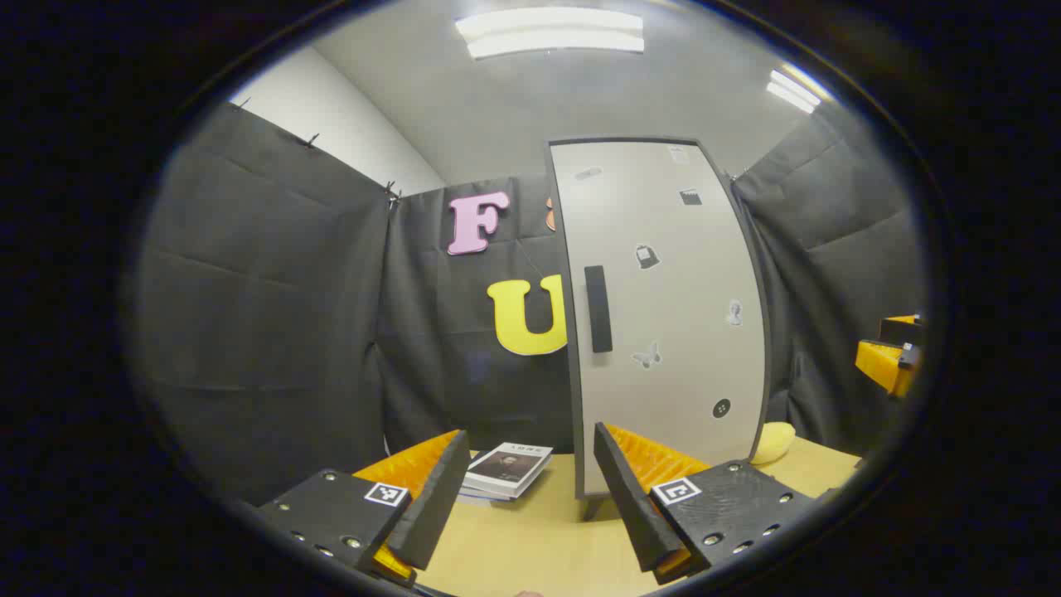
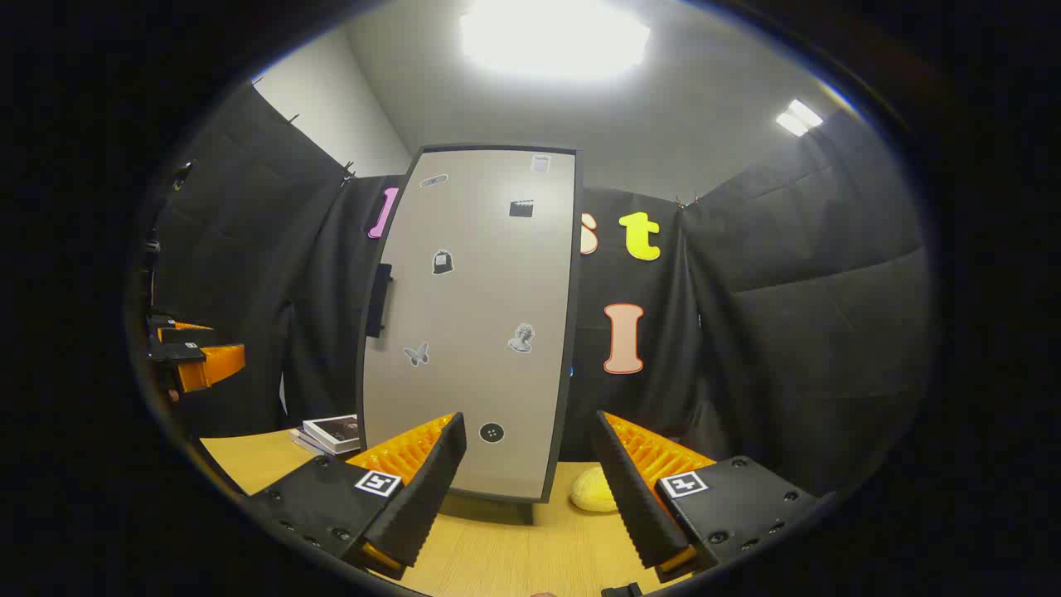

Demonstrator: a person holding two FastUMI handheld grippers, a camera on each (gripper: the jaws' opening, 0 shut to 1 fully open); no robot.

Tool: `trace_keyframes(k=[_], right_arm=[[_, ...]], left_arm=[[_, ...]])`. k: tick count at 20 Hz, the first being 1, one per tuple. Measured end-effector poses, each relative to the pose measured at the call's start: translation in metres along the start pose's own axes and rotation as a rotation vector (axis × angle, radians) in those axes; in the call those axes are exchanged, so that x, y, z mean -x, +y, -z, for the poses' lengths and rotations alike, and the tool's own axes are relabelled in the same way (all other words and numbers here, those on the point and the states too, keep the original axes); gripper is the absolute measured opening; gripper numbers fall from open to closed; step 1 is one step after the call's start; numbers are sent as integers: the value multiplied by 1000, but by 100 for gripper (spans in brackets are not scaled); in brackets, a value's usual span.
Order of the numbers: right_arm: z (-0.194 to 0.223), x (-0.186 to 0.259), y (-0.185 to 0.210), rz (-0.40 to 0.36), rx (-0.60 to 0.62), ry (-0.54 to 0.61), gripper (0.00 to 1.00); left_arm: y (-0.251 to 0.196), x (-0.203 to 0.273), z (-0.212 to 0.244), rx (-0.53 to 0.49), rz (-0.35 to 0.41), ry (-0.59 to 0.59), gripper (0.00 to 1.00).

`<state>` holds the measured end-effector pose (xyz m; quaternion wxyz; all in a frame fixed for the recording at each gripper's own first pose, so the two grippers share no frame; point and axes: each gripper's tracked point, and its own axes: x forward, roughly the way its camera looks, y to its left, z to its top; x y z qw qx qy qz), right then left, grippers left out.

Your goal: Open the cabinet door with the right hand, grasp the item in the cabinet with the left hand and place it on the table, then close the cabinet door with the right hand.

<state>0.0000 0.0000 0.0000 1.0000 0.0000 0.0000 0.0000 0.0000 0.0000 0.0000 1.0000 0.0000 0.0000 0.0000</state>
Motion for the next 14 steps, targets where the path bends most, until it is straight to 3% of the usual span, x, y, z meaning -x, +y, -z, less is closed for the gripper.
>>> trace_keyframes(k=[14], right_arm=[[7,-13,-6,30,-63,29,98]], left_arm=[[2,-4,-3,-29,-8,-13,91]])
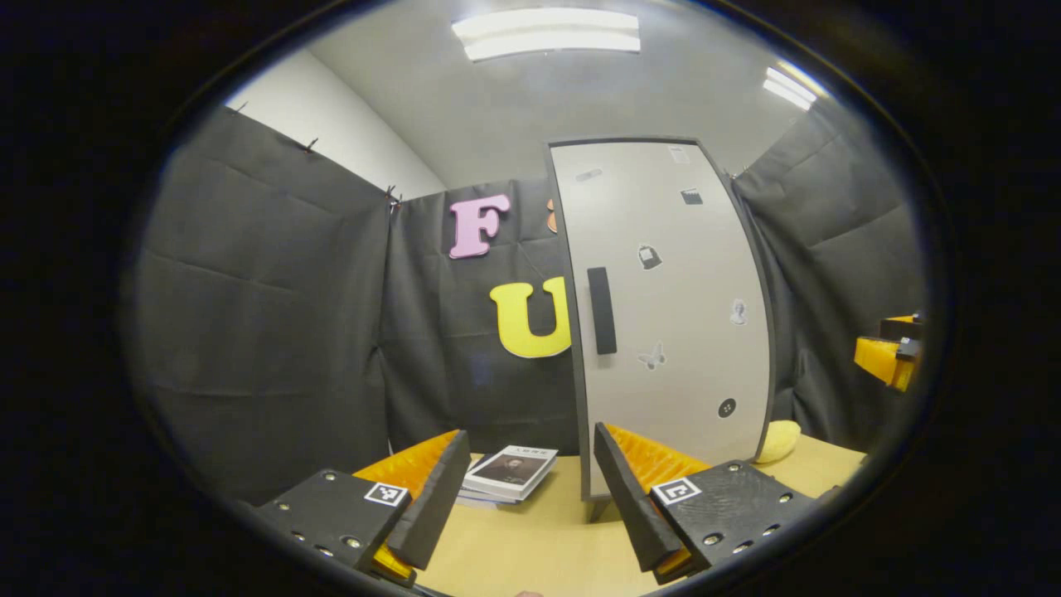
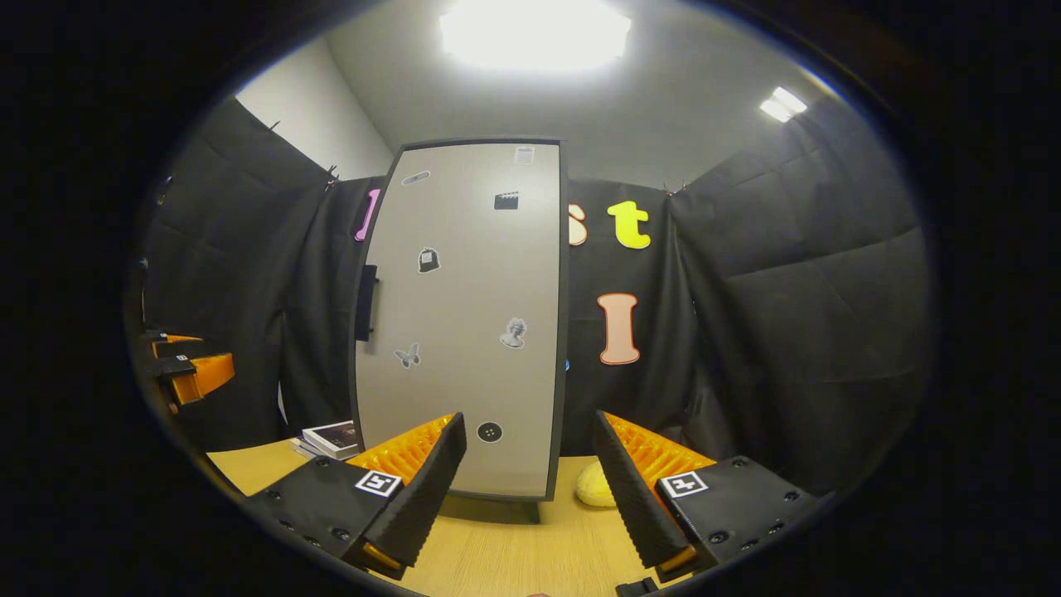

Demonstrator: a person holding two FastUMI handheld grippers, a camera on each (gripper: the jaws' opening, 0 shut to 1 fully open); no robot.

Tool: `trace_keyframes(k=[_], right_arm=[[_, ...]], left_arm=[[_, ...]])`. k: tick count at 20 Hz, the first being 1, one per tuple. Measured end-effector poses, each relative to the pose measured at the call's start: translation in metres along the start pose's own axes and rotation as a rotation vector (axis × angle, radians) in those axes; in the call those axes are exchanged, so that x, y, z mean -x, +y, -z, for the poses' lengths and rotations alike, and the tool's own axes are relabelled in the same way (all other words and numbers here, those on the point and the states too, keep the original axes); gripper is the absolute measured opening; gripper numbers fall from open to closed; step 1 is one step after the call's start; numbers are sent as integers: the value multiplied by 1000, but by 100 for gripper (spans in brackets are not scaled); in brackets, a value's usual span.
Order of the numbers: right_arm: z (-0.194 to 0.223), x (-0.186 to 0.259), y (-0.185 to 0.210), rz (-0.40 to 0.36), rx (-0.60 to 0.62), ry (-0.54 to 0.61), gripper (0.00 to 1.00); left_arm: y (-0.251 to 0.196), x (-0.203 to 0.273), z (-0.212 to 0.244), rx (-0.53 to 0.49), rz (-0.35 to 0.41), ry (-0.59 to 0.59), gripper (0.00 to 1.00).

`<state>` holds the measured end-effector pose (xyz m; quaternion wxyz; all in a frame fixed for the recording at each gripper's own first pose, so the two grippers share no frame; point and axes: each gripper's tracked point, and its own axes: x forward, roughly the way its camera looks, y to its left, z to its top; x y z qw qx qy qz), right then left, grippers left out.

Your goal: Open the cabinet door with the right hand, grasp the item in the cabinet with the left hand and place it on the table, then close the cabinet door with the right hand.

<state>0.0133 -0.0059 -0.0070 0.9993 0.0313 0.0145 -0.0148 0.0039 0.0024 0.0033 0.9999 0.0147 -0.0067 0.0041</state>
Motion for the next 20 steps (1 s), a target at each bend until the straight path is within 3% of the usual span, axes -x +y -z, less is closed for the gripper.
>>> trace_keyframes(k=[8,20], right_arm=[[2,-17,12,-30,-2,22,98],[-45,-83,81,-145,-51,1,98]], left_arm=[[17,3,0,-13,-32,0,91],[75,19,12,-42,-111,21,91]])
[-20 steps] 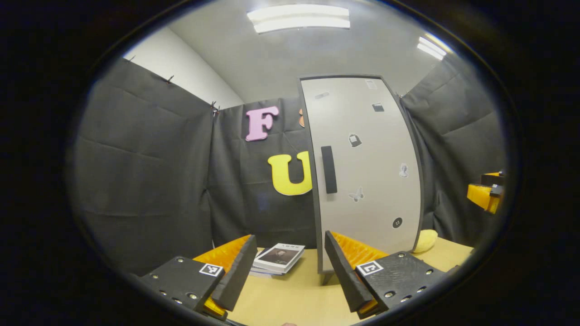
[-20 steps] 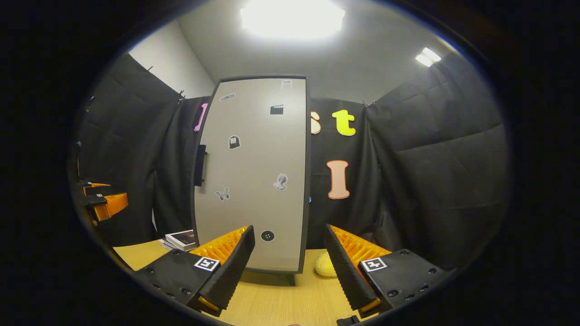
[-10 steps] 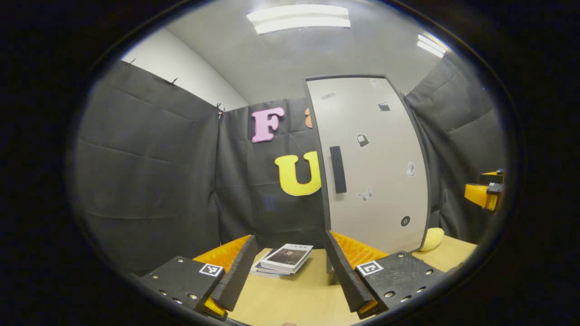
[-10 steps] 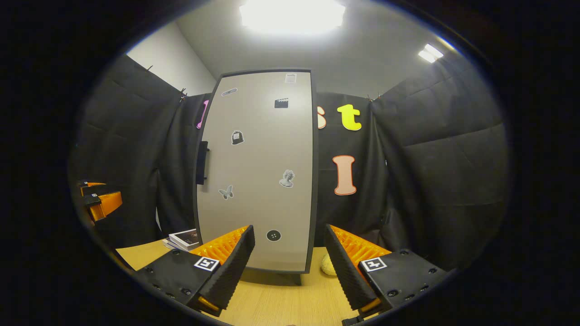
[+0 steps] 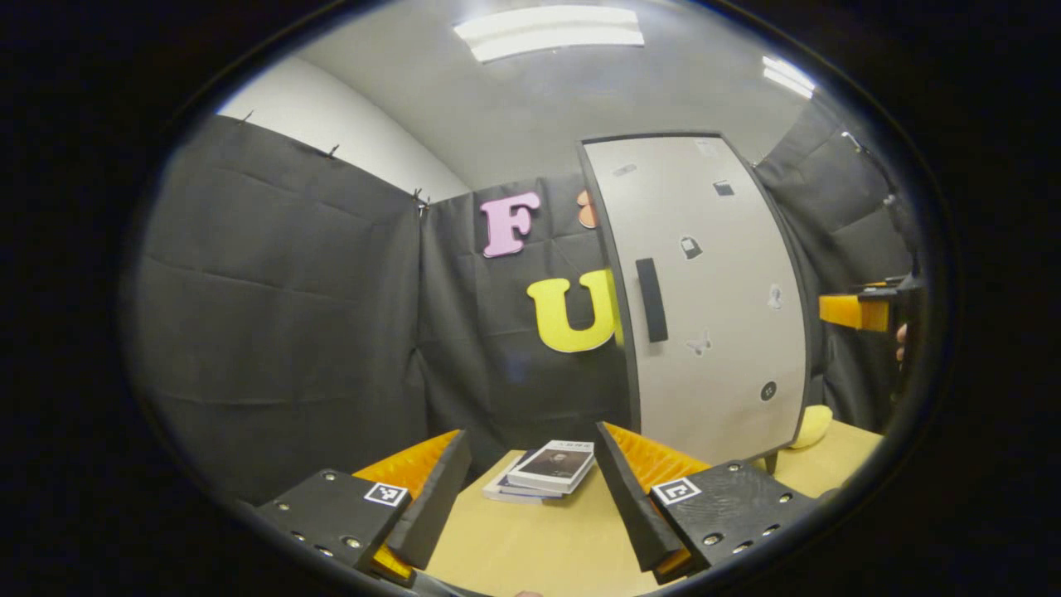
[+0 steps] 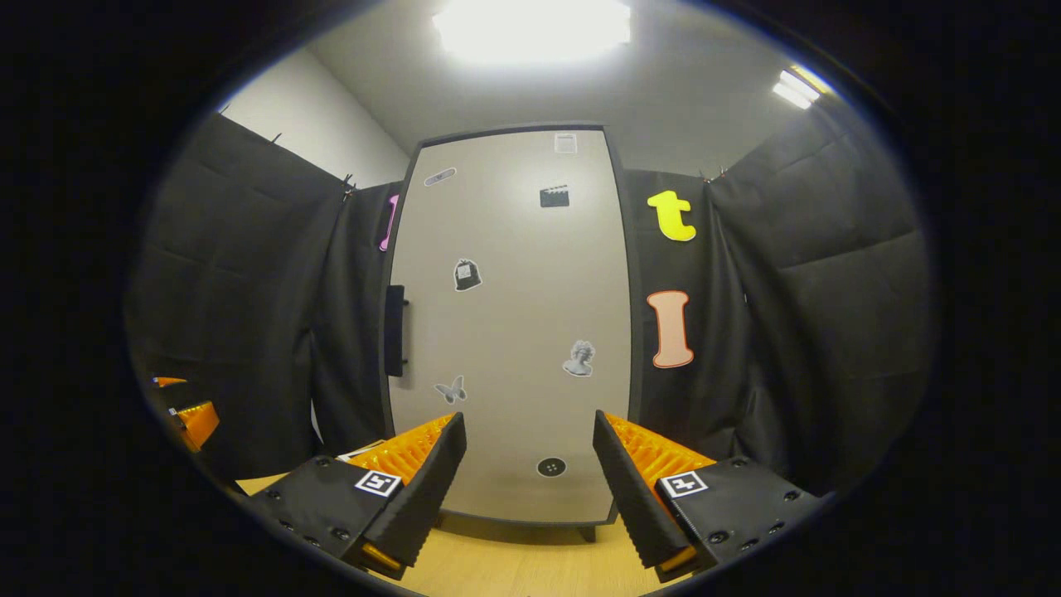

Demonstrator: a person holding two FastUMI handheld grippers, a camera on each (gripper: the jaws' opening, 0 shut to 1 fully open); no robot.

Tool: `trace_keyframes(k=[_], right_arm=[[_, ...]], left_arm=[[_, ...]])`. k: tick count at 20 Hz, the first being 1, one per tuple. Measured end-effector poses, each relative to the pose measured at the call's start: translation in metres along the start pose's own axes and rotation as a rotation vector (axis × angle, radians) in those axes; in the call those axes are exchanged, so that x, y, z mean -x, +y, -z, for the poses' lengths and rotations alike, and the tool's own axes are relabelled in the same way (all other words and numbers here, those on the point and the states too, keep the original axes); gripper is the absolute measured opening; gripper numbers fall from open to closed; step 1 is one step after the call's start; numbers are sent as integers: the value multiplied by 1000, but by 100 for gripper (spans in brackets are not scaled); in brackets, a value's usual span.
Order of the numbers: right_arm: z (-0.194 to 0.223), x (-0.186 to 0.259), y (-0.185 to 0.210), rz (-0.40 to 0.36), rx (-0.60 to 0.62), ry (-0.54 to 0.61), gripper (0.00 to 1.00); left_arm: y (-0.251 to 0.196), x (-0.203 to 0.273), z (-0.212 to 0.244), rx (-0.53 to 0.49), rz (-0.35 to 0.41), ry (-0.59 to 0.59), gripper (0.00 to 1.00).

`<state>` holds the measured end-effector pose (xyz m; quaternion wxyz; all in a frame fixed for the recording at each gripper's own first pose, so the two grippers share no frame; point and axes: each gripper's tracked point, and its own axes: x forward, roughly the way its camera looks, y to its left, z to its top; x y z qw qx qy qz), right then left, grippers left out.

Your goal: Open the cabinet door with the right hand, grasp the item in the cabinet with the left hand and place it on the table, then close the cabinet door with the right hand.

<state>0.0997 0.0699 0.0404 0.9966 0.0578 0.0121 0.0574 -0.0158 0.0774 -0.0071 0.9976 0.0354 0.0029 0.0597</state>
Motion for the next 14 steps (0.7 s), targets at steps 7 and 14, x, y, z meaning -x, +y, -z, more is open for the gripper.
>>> trace_keyframes(k=[7,14], right_arm=[[-25,-52,48,-51,2,-10,98],[-38,-101,98,-65,-48,2,97]], left_arm=[[57,-4,24,-6,-73,47,91],[116,-7,48,-20,-136,71,91]])
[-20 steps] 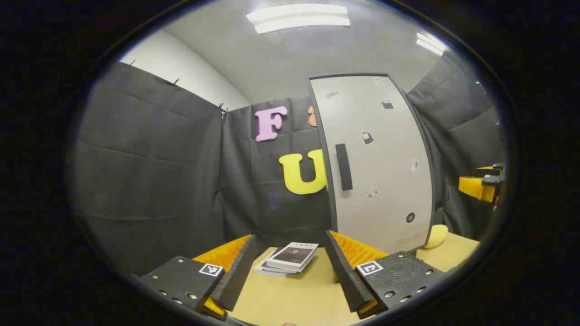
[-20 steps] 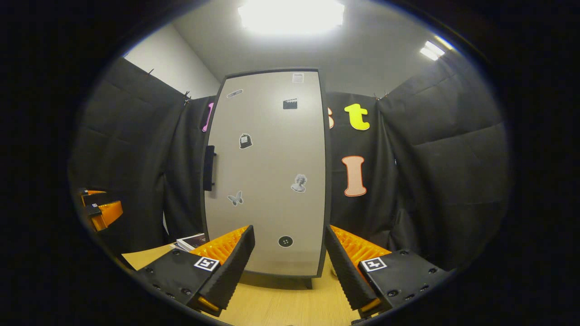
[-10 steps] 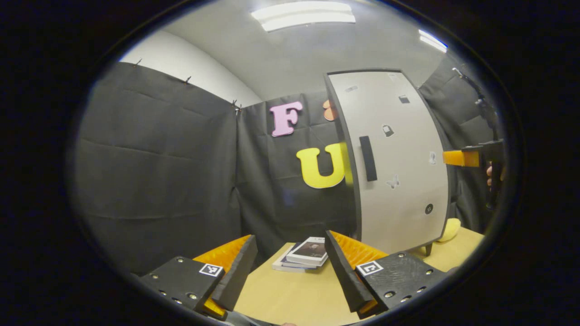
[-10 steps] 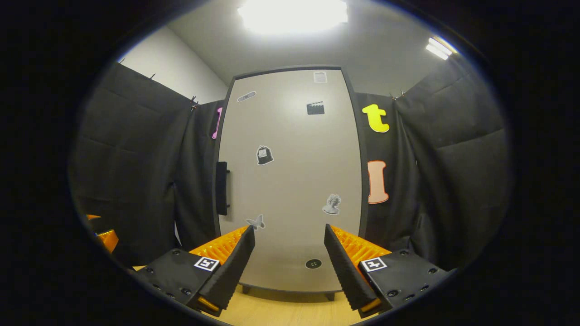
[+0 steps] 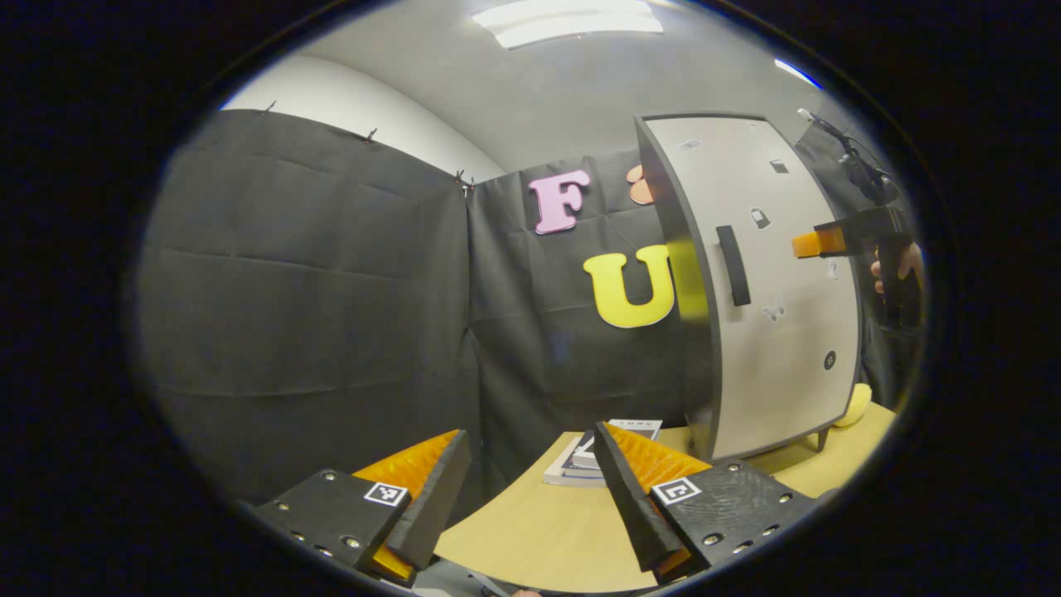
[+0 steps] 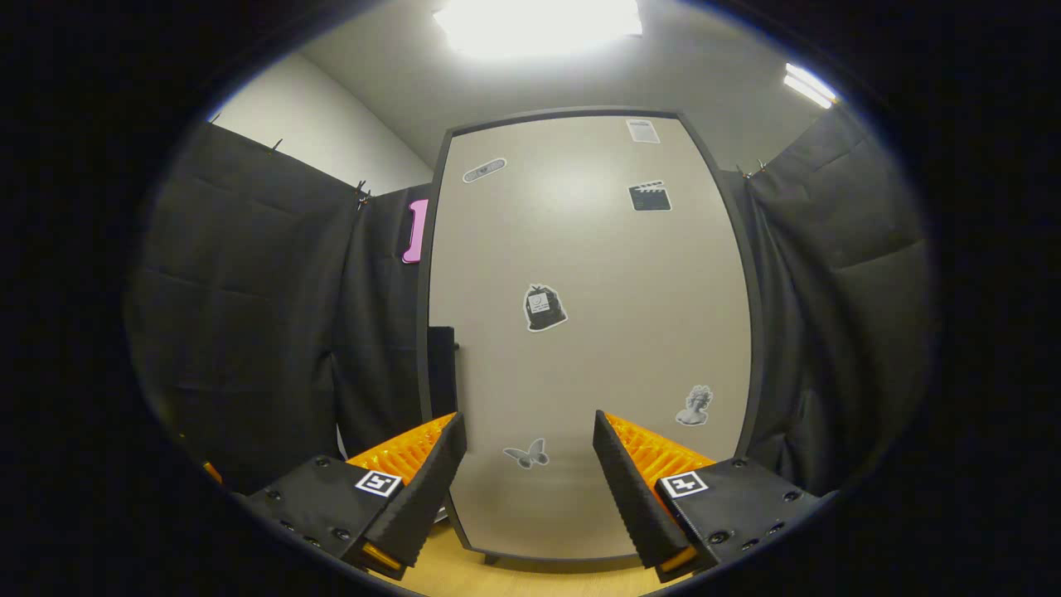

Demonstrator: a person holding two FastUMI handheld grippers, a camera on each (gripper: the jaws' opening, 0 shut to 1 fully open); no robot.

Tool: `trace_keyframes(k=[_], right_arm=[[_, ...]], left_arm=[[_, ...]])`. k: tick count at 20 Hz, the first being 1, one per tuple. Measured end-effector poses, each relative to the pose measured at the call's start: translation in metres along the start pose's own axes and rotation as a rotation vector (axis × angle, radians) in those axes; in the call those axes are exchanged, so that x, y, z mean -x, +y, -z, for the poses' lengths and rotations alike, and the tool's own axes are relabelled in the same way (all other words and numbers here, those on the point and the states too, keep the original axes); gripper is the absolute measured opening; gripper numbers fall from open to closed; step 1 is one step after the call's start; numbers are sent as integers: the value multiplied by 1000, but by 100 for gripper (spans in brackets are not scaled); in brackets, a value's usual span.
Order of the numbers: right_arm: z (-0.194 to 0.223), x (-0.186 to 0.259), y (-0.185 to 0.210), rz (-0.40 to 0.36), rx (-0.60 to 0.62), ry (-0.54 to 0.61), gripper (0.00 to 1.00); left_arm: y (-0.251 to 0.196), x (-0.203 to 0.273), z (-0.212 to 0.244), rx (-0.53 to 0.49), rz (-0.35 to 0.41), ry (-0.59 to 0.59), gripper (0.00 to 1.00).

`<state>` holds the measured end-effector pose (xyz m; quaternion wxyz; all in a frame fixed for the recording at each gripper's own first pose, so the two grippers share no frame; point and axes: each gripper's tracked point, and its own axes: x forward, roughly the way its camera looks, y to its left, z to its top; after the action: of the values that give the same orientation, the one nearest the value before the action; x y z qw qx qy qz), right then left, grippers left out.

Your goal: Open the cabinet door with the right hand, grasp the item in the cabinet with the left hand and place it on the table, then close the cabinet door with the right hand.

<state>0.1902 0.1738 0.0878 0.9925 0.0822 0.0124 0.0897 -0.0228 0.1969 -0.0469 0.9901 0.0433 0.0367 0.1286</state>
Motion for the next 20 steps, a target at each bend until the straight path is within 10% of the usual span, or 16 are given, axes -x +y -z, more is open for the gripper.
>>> trace_keyframes(k=[15,20], right_arm=[[12,-81,69,0,13,70,95],[18,-103,79,31,-12,96,70]], left_arm=[[77,-10,57,25,-99,100,91],[99,-10,64,18,-129,111,91]])
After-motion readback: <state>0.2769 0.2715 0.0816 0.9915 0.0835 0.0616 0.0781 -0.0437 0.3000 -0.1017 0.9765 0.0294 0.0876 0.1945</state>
